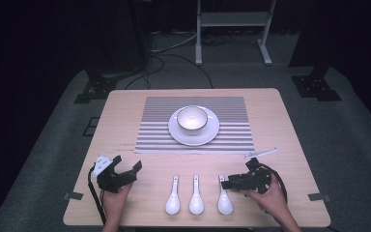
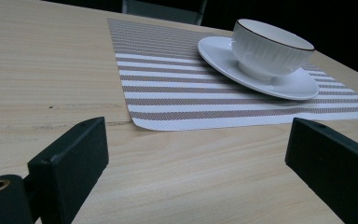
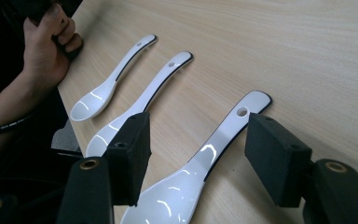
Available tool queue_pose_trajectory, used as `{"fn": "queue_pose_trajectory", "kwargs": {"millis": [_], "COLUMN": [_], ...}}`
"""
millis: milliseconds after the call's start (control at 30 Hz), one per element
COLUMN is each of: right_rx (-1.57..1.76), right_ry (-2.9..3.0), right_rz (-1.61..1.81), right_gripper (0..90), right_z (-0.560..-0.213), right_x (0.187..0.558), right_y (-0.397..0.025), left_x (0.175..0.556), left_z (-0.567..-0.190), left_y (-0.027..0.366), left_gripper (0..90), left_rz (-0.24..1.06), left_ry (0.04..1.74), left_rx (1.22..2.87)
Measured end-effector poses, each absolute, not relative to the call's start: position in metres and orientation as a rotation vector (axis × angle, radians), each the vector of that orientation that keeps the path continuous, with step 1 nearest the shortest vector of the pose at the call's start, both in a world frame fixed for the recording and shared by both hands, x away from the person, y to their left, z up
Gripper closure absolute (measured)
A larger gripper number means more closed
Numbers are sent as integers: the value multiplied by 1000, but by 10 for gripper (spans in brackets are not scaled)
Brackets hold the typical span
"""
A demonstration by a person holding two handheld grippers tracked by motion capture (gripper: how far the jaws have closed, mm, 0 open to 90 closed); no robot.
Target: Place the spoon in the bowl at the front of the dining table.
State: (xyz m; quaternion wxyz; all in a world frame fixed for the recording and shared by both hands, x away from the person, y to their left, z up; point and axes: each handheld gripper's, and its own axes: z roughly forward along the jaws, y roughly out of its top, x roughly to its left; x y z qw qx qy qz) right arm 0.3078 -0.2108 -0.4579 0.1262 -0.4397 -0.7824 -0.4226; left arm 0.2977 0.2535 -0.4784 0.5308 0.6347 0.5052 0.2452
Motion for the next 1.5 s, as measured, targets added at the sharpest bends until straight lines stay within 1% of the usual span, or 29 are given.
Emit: {"fn": "queue_pose_trajectory", "kwargs": {"millis": [300, 400, 433, 600, 633, 733, 767, 1200, 1500], "right_rx": [-1308, -1316, -1326, -1342, -1343, -1360, -1361, -1394, -1391], "right_ry": [-2299, -2306, -2315, -2337, -2345, -2366, -2372, -2514, -2571], "right_rz": [-1194, -1186, -1178, -1163, -1160, -1139, -1132, -1054, -985], "right_gripper": [464, 465, 487, 509, 532, 550, 572, 633, 751], "right_z": [-463, -464, -465, -465, -466, -467, -467, -465, -463], "right_x": [315, 316, 317, 317, 318, 319, 319, 317, 315], "right_y": [-204, -203, -202, -200, -198, -196, -194, -178, -171], "left_x": [298, 298, 298, 298, 298, 298, 298, 298, 298], "left_z": [-478, -479, -479, -479, -479, -479, -479, -479, -479], "left_y": [254, 255, 255, 255, 255, 255, 255, 256, 257], "left_gripper": [46, 46, 46, 46, 46, 46, 46, 46, 46], "left_rz": [577, 577, 577, 574, 574, 573, 571, 567, 564], "left_ry": [1210, 1210, 1209, 1210, 1209, 1209, 1211, 1213, 1216], "left_rx": [1508, 1508, 1509, 1505, 1506, 1504, 1502, 1495, 1488]}}
